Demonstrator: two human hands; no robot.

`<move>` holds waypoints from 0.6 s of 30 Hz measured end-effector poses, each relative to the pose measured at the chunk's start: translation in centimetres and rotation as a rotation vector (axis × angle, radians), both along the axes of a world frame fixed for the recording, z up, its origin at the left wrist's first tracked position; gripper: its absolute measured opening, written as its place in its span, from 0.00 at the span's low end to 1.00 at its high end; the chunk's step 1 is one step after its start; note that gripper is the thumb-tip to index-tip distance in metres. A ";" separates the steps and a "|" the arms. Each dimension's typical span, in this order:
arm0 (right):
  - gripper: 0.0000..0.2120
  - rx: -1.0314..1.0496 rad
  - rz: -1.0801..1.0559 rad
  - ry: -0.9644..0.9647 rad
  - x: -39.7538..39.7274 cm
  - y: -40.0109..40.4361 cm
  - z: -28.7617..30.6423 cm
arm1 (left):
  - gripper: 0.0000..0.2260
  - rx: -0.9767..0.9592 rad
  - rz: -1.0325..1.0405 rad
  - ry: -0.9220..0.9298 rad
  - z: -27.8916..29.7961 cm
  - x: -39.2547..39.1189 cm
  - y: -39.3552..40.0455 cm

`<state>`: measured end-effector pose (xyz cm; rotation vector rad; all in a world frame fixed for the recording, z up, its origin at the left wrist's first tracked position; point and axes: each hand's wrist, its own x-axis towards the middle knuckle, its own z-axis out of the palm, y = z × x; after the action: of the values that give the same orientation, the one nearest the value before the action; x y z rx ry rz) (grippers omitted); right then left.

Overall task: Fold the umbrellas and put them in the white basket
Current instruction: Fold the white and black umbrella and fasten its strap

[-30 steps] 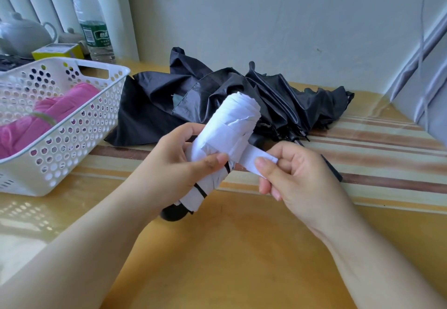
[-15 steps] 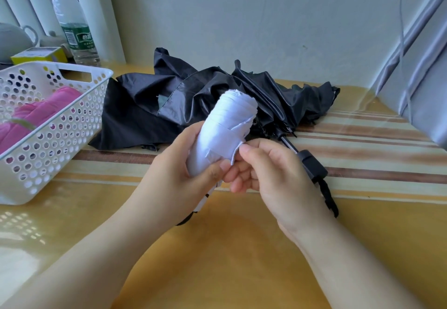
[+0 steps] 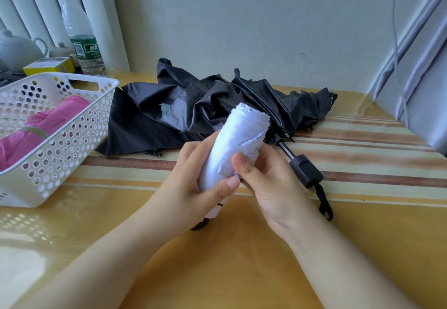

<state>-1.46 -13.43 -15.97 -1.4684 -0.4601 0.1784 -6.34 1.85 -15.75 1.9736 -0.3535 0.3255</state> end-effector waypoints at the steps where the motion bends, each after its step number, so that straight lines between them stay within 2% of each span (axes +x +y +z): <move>1: 0.29 0.045 0.010 0.024 0.1 -0.1 -0.1 | 0.31 -0.012 -0.048 0.029 0.0 0.0 0.1; 3: 0.27 0.122 0.012 0.067 0.1 -0.2 0.0 | 0.37 -0.041 -0.142 0.114 -0.2 0.1 0.5; 5: 0.28 0.192 0.009 0.118 0.1 -0.5 -0.2 | 0.39 -0.051 -0.116 0.161 -0.5 -0.2 0.5; 8: 0.28 0.135 -0.047 0.118 0.0 -1.0 -0.8 | 0.27 -0.085 -0.072 0.171 -0.4 -0.5 -0.2; 11: 0.29 0.044 -0.032 0.131 -0.3 -1.2 -1.0 | 0.24 0.009 -0.010 0.119 0.5 -0.4 -0.6; 13: 0.27 -0.019 0.009 0.085 -0.4 -1.3 -1.0 | 0.26 0.066 0.051 0.099 0.9 -0.8 -0.4; 15: 0.25 -0.129 0.071 -0.039 -0.9 -1.1 -0.4 | 0.26 0.093 0.165 0.072 1.3 -2.0 0.1; 18: 0.34 -0.214 0.188 -0.158 -1.8 -0.3 0.5 | 0.22 0.129 0.387 0.090 3.1 -4.0 2.7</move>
<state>-3.21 -13.69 -15.43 -1.6556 -0.7267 0.2690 -10.32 4.50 -12.67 2.1728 0.0719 0.4663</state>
